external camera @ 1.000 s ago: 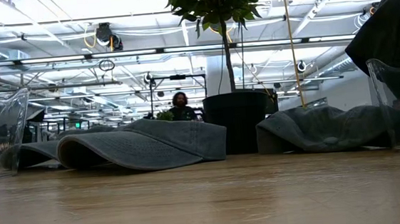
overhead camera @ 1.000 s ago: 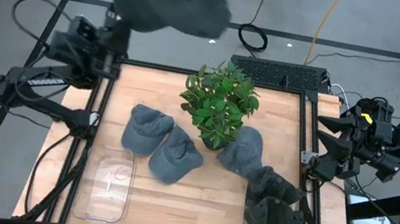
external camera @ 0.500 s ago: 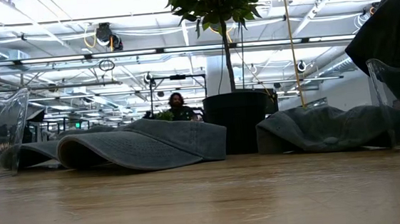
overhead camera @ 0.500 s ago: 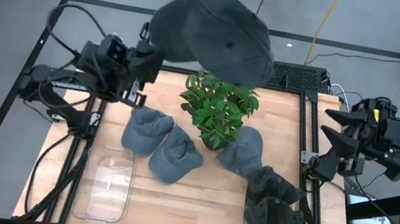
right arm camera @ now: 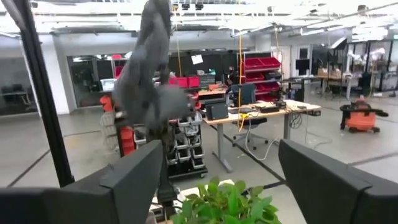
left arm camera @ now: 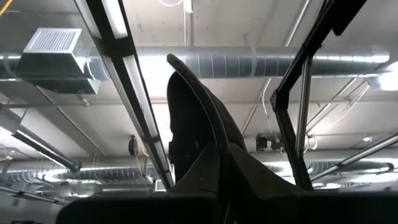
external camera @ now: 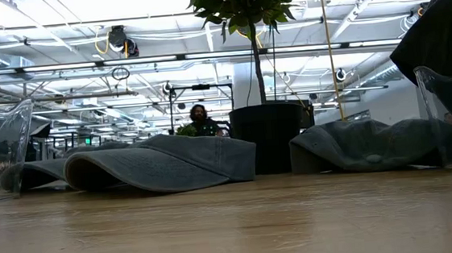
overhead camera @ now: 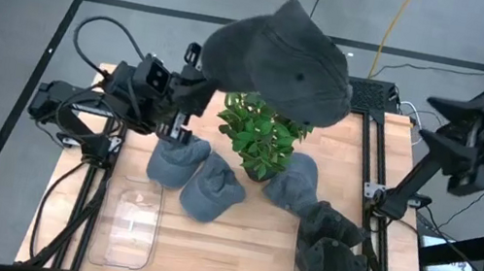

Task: Pick & Place hat
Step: Put the black cap into the right transparent bin

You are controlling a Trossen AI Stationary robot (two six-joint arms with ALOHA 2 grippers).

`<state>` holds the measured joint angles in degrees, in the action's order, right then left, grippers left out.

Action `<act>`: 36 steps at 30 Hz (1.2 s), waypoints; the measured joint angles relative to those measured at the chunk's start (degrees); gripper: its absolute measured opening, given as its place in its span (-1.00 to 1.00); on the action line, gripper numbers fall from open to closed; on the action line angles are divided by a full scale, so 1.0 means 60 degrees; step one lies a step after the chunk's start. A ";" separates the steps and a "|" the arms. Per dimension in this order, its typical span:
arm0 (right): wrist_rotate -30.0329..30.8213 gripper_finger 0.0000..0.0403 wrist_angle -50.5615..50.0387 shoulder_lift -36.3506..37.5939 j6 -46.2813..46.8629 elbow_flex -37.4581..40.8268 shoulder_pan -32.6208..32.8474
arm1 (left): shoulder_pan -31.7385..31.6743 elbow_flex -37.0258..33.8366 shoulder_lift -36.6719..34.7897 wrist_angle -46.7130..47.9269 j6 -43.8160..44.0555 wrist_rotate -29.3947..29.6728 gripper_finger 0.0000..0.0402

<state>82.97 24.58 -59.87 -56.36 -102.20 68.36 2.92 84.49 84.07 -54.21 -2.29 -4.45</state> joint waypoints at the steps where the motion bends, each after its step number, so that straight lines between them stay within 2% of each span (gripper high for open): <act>1: 0.0031 0.57 -0.0181 -0.0178 0.0001 -0.0393 0.0000 | 0.0032 0.0000 0.0011 0.0017 -0.0039 0.0003 -0.94; 8: 0.0167 0.59 -0.0812 -0.1439 -0.0043 -0.2828 -0.0002 | 0.0128 0.0000 -0.0009 0.0011 -0.0070 0.0059 -0.94; 15: 0.0152 0.58 -0.1469 -0.2426 -0.0050 -0.4356 -0.0354 | 0.0225 0.0000 -0.0008 0.0028 -0.0079 0.0135 -0.94; 26: -0.0200 0.58 -0.1489 -0.3541 -0.0064 -0.5333 -0.1548 | 0.0222 -0.0004 -0.0008 0.0098 -0.0043 0.0175 -0.94; 36: -0.0337 0.58 -0.2701 -0.4161 -0.0252 -0.5343 -0.1416 | 0.0196 -0.0011 -0.0008 0.0200 0.0253 -0.0090 -0.95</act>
<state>80.95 8.37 -84.83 -57.88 -134.26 59.86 4.10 84.42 84.03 -53.01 -0.77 -4.99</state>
